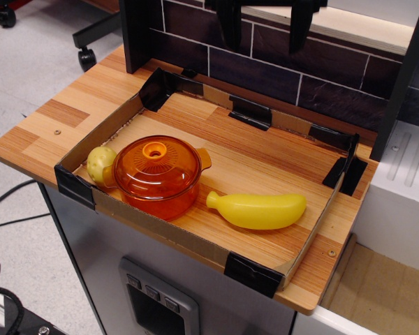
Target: Take lid off pot
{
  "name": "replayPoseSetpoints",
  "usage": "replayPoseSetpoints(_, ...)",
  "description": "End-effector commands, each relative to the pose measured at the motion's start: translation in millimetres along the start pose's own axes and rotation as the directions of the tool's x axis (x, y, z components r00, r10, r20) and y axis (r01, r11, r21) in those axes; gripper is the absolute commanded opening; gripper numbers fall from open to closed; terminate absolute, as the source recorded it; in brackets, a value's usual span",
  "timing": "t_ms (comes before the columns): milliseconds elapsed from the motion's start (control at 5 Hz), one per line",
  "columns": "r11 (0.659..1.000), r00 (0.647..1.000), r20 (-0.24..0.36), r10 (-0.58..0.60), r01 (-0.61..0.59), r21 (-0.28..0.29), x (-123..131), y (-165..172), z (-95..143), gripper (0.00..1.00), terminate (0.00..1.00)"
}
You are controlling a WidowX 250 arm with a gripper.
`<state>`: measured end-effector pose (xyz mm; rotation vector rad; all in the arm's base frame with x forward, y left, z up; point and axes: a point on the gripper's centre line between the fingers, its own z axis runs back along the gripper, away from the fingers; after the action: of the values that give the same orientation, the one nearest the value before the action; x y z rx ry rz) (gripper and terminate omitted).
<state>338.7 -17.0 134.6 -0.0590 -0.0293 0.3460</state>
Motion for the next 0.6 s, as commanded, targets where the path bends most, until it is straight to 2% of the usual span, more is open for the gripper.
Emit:
replayPoseSetpoints(0,0.968,0.971,-0.022,-0.238,0.236,-0.086,-21.5,44.1,7.9,1.00,0.00)
replayPoseSetpoints(200,0.934,0.943,0.004,-0.334,0.332,-0.130,-32.0,72.1,3.0,1.00,0.00)
replayPoseSetpoints(400,0.912,0.921,0.011,-0.390,0.389,-0.130,-43.5,89.8,-6.9,1.00,0.00)
